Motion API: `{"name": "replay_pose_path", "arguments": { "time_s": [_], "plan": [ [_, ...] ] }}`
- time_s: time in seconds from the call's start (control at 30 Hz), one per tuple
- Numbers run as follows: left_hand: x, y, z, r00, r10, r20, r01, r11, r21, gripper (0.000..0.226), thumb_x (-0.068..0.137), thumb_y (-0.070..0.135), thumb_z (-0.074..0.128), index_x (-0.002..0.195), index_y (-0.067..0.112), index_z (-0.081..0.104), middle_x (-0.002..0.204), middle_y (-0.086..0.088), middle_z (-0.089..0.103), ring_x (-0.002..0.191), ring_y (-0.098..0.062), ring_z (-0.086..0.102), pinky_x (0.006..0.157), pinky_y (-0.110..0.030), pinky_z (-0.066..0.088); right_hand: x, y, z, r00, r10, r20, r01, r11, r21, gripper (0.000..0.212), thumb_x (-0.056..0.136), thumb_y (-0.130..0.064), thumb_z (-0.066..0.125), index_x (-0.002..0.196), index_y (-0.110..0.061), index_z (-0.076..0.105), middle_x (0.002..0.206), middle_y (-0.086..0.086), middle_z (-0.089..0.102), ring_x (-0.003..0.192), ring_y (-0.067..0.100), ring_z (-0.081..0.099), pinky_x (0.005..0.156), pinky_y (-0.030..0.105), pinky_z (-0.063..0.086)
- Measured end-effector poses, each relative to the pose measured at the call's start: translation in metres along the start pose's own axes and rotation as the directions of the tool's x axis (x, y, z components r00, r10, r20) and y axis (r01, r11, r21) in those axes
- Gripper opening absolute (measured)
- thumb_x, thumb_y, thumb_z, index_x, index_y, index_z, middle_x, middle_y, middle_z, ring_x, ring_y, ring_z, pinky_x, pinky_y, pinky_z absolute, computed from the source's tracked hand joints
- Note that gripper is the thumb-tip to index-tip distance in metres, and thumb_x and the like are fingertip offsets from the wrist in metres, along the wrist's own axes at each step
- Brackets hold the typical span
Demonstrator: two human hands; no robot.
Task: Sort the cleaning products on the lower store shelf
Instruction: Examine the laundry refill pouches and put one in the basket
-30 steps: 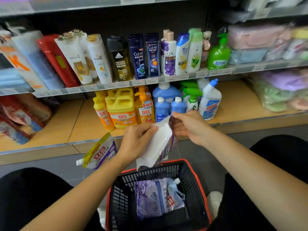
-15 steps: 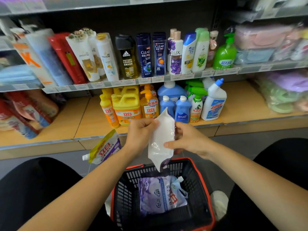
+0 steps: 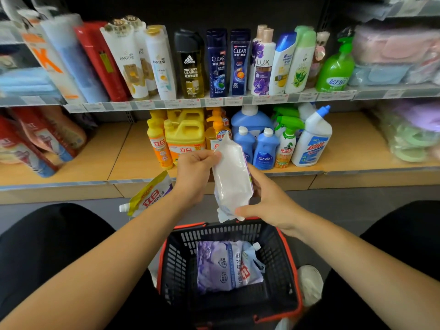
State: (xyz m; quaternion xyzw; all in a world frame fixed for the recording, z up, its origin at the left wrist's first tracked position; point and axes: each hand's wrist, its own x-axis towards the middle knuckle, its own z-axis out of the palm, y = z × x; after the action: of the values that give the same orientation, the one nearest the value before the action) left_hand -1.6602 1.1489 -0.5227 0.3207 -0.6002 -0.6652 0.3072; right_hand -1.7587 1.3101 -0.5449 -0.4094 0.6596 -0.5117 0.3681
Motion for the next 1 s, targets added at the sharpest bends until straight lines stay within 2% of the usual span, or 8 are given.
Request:
{"name": "replay_pose_path", "arguments": {
  "time_s": [0.1,0.2,0.33,0.5,0.7,0.8,0.9,1.0],
  "plan": [
    [0.000,0.001,-0.002,1.000,-0.003,-0.010,0.003,1.000,-0.019,0.020,0.096,0.004,0.064,0.081,0.010,0.075,0.079,0.002,0.077,0.079,-0.020,0.076,0.068,-0.036,0.064,0.001,-0.002,-0.007,0.999,-0.039,0.026,0.040,0.999,-0.033,0.108,0.064,-0.008,0.086,0.132,-0.073,0.032,0.134,-0.030,0.055,0.122,-0.002,0.057,0.088,0.025,0.056],
    [-0.002,0.001,-0.003,1.000,0.006,-0.018,-0.006,1.000,-0.016,0.021,0.096,0.002,0.064,0.080,0.009,0.075,0.080,-0.002,0.077,0.081,-0.024,0.076,0.071,-0.041,0.064,0.004,-0.003,-0.009,0.997,-0.071,0.043,0.074,0.993,-0.092,0.113,0.064,-0.009,0.087,0.139,-0.068,0.027,0.138,-0.027,0.054,0.124,0.000,0.057,0.097,0.031,0.055],
    [-0.004,0.001,-0.003,1.000,-0.005,-0.011,0.005,1.000,-0.026,0.022,0.095,0.001,0.063,0.078,0.008,0.074,0.081,-0.004,0.076,0.081,-0.024,0.075,0.068,-0.039,0.064,0.008,-0.005,0.000,0.977,-0.168,-0.129,0.139,0.968,-0.210,0.095,0.060,-0.028,0.086,0.140,-0.052,0.042,0.117,-0.017,0.070,0.103,0.005,0.068,0.084,0.033,0.060],
    [-0.003,0.000,-0.008,1.000,-0.018,-0.002,0.018,0.999,-0.037,0.015,0.096,0.001,0.063,0.086,0.003,0.074,0.088,-0.008,0.076,0.082,-0.024,0.076,0.065,-0.036,0.063,0.008,-0.009,0.001,0.966,-0.223,-0.132,0.197,0.963,-0.183,0.076,0.070,-0.032,0.084,0.120,-0.073,0.045,0.106,-0.028,0.071,0.092,0.003,0.072,0.073,0.021,0.059],
    [-0.005,-0.005,-0.012,0.999,-0.002,0.053,0.002,1.000,-0.016,0.020,0.097,0.002,0.062,0.082,0.007,0.075,0.082,-0.003,0.078,0.078,-0.023,0.077,0.062,-0.037,0.063,0.014,-0.006,-0.003,0.981,-0.109,-0.159,0.097,0.992,-0.083,0.033,0.088,-0.028,0.074,0.117,-0.042,0.065,0.091,0.000,0.078,0.084,0.019,0.074,0.077,0.036,0.058],
    [-0.007,-0.007,-0.016,0.990,0.032,0.138,-0.038,0.998,0.045,0.020,0.097,0.003,0.063,0.083,0.009,0.076,0.084,-0.002,0.079,0.079,-0.022,0.077,0.062,-0.033,0.061,0.022,-0.003,-0.007,0.975,-0.026,-0.223,0.016,0.999,-0.049,0.010,0.093,-0.022,0.071,0.101,-0.021,0.076,0.087,0.002,0.078,0.083,0.018,0.074,0.071,0.032,0.059],
    [-0.001,-0.003,-0.028,0.982,0.047,0.186,-0.063,0.994,0.086,0.016,0.095,0.004,0.064,0.088,0.009,0.078,0.089,-0.006,0.079,0.084,-0.025,0.076,0.070,-0.035,0.062,0.032,0.009,-0.015,0.959,0.078,-0.272,-0.051,0.993,0.103,0.019,0.099,-0.028,0.062,0.091,-0.017,0.077,0.085,0.002,0.077,0.080,0.017,0.074,0.067,0.027,0.059],
    [0.006,0.007,-0.049,0.960,0.070,0.270,-0.104,0.988,0.114,0.014,0.093,0.006,0.067,0.096,0.008,0.080,0.096,-0.015,0.078,0.087,-0.031,0.075,0.075,-0.041,0.063,0.045,0.033,-0.027,0.949,0.120,-0.291,-0.106,0.992,0.063,0.013,0.093,-0.019,0.071,0.106,-0.018,0.072,0.103,0.002,0.074,0.096,0.016,0.071,0.074,0.024,0.058]
  ]
}}
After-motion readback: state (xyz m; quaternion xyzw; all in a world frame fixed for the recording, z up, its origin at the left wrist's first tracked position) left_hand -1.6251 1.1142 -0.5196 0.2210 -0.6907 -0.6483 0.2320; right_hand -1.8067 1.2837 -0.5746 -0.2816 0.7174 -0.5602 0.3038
